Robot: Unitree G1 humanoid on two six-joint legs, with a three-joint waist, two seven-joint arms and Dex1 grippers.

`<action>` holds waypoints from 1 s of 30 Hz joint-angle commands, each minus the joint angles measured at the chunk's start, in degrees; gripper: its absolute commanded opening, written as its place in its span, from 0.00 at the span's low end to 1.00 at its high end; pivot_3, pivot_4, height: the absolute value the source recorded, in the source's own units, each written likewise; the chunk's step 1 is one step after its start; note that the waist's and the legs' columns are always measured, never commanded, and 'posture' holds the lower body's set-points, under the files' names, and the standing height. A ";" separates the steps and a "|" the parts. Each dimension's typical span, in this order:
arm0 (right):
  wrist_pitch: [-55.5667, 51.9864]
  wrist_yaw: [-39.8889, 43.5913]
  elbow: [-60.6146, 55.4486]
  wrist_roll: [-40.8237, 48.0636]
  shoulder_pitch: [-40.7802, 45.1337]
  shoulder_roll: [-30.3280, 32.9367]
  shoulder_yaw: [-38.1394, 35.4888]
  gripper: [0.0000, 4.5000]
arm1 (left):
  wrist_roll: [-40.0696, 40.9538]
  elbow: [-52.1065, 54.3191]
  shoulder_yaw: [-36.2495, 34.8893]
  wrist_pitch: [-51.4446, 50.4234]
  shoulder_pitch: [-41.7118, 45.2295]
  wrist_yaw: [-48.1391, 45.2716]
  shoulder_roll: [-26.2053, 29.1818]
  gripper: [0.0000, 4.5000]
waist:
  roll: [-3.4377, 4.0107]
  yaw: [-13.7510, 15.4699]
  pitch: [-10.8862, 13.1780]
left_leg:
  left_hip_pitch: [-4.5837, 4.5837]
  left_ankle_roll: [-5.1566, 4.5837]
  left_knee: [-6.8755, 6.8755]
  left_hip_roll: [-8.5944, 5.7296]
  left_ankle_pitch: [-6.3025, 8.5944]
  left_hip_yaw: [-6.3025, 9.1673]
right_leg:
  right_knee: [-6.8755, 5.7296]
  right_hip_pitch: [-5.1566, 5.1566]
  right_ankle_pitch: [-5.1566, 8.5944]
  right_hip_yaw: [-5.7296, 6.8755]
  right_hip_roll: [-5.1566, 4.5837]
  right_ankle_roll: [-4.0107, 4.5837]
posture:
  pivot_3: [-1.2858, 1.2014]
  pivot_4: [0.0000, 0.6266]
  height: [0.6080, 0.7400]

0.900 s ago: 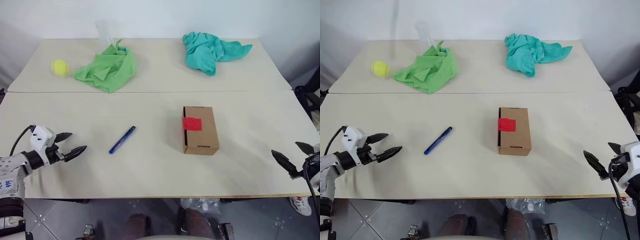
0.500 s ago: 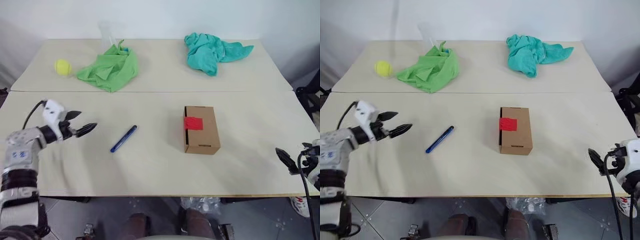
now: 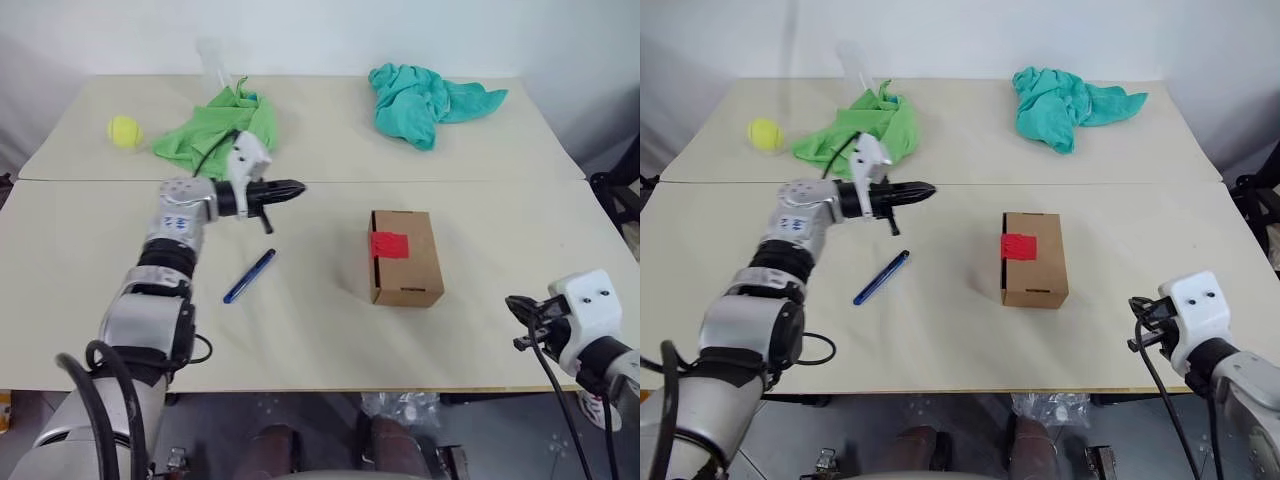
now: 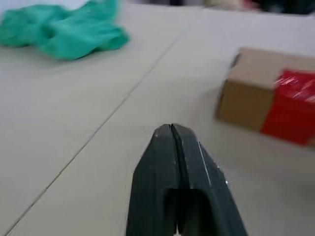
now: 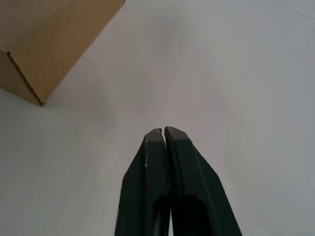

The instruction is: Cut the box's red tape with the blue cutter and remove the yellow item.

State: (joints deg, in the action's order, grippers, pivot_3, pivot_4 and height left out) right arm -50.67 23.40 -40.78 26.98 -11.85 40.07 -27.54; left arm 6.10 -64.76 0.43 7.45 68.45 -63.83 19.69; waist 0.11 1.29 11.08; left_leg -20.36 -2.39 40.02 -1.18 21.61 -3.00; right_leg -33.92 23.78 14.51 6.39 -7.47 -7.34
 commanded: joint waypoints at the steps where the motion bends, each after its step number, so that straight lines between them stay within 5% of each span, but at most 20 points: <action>1: 0.20 -3.42 1.85 -2.86 3.66 -0.61 2.95 0.00 | -1.94 -2.15 2.06 -1.64 3.18 -4.58 -2.55 0.00 | 0.00 0.03 0.00 | -0.02 -0.05 0.02 -0.01 0.00 0.00 | 0.04 0.00 -0.04 -0.03 -0.01 -0.05 | 0.52 0.24 1.00; 17: -6.00 0.49 10.01 -2.60 22.23 -1.46 22.97 0.00 | -6.41 -5.28 4.87 -10.57 7.11 0.28 -14.78 0.00 | 0.00 0.26 0.00 | -0.22 -0.33 0.13 -0.02 -0.02 0.36 | 0.16 0.02 -0.19 -0.07 -0.21 -0.26 | 0.52 0.24 1.00; 30: -16.01 -2.02 4.03 -0.75 34.20 -7.80 27.91 0.00 | -7.16 -9.01 0.89 -6.31 9.50 10.79 -19.74 0.00 | 0.00 0.31 0.00 | -0.28 -0.33 0.17 -0.04 -0.02 0.47 | 0.17 0.03 -0.20 -0.01 -0.24 -0.27 | 0.52 0.24 1.00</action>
State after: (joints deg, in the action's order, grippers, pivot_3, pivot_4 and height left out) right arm -67.02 21.73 -30.68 25.02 19.80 31.94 2.55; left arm -0.34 -72.61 1.00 0.78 77.59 -53.66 0.89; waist 0.11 1.60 11.08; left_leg -20.67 -2.71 40.19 -1.22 21.60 -2.50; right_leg -33.75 23.82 14.31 6.41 -7.71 -7.61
